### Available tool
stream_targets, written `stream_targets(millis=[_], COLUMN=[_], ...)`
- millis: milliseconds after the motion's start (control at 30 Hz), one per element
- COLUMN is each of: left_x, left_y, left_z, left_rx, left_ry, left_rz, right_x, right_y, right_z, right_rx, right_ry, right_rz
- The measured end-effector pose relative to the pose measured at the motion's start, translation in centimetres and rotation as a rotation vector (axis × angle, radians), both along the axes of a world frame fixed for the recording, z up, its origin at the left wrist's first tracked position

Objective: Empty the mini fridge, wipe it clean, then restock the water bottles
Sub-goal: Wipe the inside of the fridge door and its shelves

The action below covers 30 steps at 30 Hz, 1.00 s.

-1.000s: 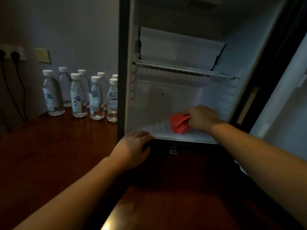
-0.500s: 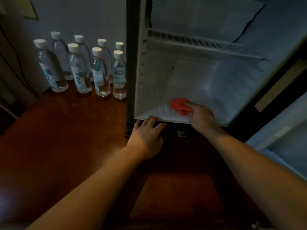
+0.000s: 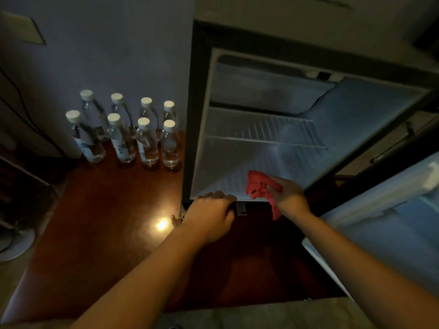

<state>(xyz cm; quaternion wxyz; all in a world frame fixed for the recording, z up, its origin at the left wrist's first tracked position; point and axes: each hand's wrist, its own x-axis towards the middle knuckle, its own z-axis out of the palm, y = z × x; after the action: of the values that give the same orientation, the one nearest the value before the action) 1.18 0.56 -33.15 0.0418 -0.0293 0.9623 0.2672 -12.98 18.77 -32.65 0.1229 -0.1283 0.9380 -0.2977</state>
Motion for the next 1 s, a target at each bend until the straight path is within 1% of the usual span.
stream_targets(millis=[167, 233, 367, 467, 533, 633, 700, 733, 867, 967, 1000], left_x=[-1.0, -1.6, -2.5, -2.8, -3.4, -4.1, -4.4, -4.5, -5.1, -5.6, -5.7], left_y=[1.4, 2.2, 4.1, 5.9, 7.2, 9.3, 10.7, 11.3, 13.1, 14.2, 14.5], left_z=[4.6, 6.0, 7.9, 8.9, 9.8, 11.6, 13.2, 13.8, 15.3, 16.1, 16.3], left_rx=[0.055, 0.115, 0.282, 0.336, 0.44, 0.705, 0.935, 1.009, 1.169, 1.179, 1.168], left_ry=[0.011, 0.004, -0.008, -0.028, -0.075, -0.18, -0.245, -0.27, -0.26, -0.229, -0.223], left_rz=[0.017, 0.051, 0.206, 0.291, 0.323, 0.357, 0.399, 0.394, 0.299, 0.271, 0.272], right_x=[1.9, 2.4, 3.5, 3.8, 3.8, 4.3, 4.8, 5.1, 6.1, 6.6, 6.8], right_y=[1.8, 2.4, 4.4, 6.0, 7.1, 8.8, 9.9, 10.4, 12.3, 13.7, 14.1], right_z=[5.7, 7.3, 9.8, 11.3, 12.5, 14.3, 15.2, 15.5, 17.2, 18.0, 18.0], right_rx=[-0.202, -0.364, -0.772, -1.022, -1.148, -1.256, -1.313, -1.328, -1.319, -1.361, -1.337], right_ry=[-0.059, -0.121, -0.351, -0.556, -0.68, -0.813, -0.873, -0.883, -0.931, -0.908, -0.878], right_rz=[-0.098, -0.15, -0.332, -0.386, -0.382, -0.31, -0.28, -0.261, -0.22, -0.181, -0.173])
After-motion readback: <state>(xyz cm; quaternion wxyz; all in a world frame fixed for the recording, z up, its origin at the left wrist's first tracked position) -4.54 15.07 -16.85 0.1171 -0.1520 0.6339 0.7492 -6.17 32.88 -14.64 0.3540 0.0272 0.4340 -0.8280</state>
